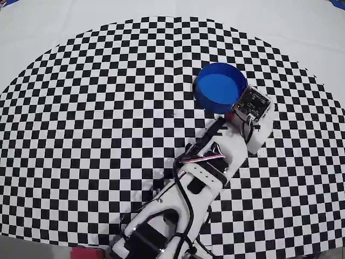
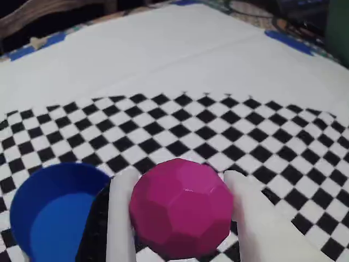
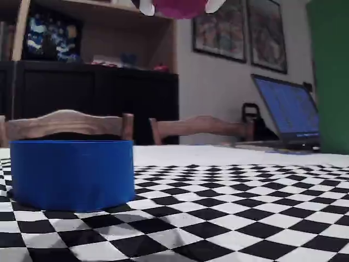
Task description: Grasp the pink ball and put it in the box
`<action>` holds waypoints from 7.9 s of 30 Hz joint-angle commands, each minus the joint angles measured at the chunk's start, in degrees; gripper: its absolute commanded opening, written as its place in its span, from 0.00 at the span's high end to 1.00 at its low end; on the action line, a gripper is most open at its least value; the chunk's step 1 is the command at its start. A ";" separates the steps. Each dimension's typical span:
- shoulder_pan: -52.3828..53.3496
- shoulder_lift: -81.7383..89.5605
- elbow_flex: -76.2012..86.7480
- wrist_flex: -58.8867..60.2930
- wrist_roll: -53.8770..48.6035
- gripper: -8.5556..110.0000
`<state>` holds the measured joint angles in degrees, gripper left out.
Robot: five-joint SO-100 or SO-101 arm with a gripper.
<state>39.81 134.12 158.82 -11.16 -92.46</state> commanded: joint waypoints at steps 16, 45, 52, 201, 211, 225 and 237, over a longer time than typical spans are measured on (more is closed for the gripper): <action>-9.84 3.60 -0.44 4.92 0.44 0.93; -16.00 0.97 -1.05 6.42 0.53 0.93; -15.56 -1.85 -2.46 6.33 0.53 0.93; -17.05 -43.95 -40.34 4.57 9.84 0.66; -21.62 -29.53 -34.19 4.57 39.20 0.81; -31.29 8.17 -10.63 18.19 72.07 0.93; -38.94 32.61 4.75 28.65 79.01 0.93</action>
<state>2.29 163.04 162.77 16.52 -14.33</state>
